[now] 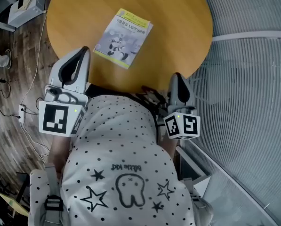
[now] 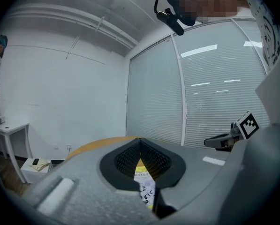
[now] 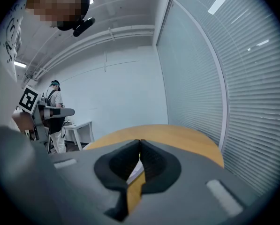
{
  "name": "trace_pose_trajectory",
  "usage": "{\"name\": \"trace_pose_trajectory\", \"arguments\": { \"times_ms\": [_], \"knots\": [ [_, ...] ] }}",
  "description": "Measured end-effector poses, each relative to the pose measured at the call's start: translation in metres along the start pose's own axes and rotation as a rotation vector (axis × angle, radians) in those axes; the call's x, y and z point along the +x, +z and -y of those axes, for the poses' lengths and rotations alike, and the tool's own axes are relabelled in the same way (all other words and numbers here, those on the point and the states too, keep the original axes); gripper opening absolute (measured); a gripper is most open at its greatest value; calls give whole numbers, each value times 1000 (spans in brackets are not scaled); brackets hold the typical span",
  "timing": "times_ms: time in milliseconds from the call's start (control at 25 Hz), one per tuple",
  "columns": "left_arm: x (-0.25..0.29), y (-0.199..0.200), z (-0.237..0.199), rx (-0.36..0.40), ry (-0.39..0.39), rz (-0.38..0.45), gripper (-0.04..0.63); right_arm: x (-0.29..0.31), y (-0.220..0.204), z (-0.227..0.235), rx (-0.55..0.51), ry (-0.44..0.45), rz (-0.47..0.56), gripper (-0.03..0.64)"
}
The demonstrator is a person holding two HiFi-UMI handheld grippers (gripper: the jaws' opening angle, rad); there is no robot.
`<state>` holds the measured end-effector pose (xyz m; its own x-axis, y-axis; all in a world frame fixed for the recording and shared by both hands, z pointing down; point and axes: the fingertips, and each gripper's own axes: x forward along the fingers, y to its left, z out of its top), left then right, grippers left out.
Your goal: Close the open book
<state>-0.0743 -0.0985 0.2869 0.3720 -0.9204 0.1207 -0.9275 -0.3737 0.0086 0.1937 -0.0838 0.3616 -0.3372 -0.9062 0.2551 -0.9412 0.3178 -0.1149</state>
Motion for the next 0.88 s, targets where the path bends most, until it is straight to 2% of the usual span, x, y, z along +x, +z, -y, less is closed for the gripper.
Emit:
{"name": "trace_pose_trajectory", "arguments": {
  "times_ms": [440, 880],
  "knots": [
    [-1, 3, 0, 17, 15, -16, 11, 3, -6, 4, 0, 18, -7, 5],
    [-2, 1, 3, 17, 12, -24, 11, 0, -5, 13, -4, -5, -8, 5]
  ]
}}
